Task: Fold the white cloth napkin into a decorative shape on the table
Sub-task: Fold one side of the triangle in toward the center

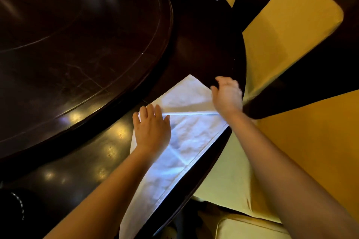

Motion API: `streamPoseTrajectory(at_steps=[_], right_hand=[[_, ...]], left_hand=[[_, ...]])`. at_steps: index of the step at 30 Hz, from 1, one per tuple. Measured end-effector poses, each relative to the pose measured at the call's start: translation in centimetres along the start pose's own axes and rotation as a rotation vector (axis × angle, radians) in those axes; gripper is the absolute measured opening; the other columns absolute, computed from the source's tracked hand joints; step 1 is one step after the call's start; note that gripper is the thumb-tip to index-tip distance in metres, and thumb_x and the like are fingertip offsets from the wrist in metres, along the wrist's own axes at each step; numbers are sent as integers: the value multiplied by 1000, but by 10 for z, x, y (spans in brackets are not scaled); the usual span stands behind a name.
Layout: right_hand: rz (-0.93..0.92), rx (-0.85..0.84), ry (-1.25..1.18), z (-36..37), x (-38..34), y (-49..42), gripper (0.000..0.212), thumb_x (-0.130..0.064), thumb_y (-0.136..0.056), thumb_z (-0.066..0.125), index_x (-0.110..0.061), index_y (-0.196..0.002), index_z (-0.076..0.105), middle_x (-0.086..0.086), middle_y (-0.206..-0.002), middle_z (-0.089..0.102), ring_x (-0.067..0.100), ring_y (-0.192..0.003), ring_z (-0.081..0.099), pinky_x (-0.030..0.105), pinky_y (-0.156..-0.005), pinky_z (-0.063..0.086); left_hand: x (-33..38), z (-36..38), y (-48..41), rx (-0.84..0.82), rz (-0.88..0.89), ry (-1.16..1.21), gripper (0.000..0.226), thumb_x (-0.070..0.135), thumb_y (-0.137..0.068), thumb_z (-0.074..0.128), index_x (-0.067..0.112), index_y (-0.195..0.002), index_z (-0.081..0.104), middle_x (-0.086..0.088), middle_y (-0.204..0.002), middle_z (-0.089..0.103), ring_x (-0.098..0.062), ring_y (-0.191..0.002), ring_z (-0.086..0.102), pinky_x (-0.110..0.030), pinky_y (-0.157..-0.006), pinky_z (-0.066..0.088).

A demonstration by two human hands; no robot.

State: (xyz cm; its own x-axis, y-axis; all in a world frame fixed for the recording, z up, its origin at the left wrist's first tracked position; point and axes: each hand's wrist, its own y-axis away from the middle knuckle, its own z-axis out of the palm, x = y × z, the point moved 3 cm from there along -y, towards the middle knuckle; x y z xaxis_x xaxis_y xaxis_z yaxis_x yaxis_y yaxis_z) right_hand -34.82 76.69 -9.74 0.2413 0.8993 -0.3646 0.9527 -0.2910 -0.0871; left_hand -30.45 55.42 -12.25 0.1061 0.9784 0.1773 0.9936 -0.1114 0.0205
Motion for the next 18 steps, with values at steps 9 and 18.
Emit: streamPoseTrajectory(at_steps=[9, 18], right_hand=[[-402, -223, 183, 72, -44, 51, 71, -54, -89, -1, -16, -148, 10, 3, -158, 9, 20, -146, 4, 37, -117, -1], [-58, -192, 204, 31, 49, 54, 59, -46, -95, 8, -19, -148, 5, -1, -158, 5, 14, -145, 0, 35, -118, 0]], left_hand=[[-26, 21, -14, -8, 281, 22, 57, 39, -91, 19, 14, -140, 34, -6, -149, 33, -24, -138, 28, -47, -112, 19], [-29, 22, -14, -9, 304, 67, 61, 43, -90, 9, 16, -144, 19, 0, -154, 18, -18, -142, 11, -41, -116, 10]])
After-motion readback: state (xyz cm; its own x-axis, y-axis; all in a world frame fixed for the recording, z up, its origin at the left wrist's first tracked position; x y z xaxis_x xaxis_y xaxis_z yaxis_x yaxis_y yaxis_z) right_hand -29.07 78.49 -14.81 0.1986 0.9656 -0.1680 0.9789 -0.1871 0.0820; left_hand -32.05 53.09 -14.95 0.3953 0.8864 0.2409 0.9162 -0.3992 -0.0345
